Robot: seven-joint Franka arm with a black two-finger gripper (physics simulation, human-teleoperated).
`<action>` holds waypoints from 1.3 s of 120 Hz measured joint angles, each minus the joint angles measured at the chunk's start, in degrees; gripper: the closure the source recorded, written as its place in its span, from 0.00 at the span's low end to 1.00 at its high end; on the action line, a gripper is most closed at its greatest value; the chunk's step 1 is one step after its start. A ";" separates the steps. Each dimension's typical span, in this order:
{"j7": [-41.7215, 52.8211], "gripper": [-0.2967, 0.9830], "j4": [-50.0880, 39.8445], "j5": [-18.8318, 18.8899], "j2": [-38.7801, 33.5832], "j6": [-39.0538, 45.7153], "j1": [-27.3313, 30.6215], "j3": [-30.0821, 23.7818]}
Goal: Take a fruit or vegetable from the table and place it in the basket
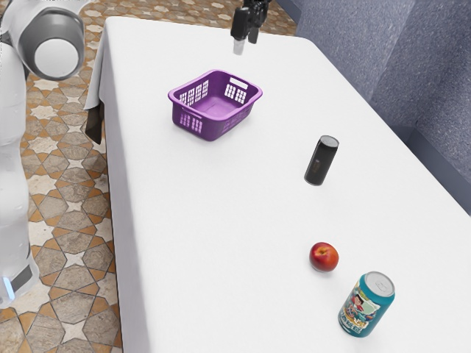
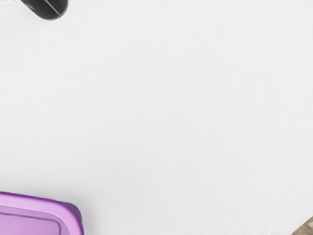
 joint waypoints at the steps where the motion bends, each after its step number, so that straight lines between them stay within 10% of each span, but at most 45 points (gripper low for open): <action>1: 0.27 0.23 -0.01 -0.03 0.07 -0.01 -0.19 -0.09; 36: 7.64 0.23 -23.26 -1.23 -12.23 6.44 -20.19 -1.38; 68: 10.75 0.23 -26.73 -4.83 -4.55 17.07 -23.06 -13.55; 156: 10.14 0.23 -21.08 4.28 8.30 31.35 -21.71 -14.00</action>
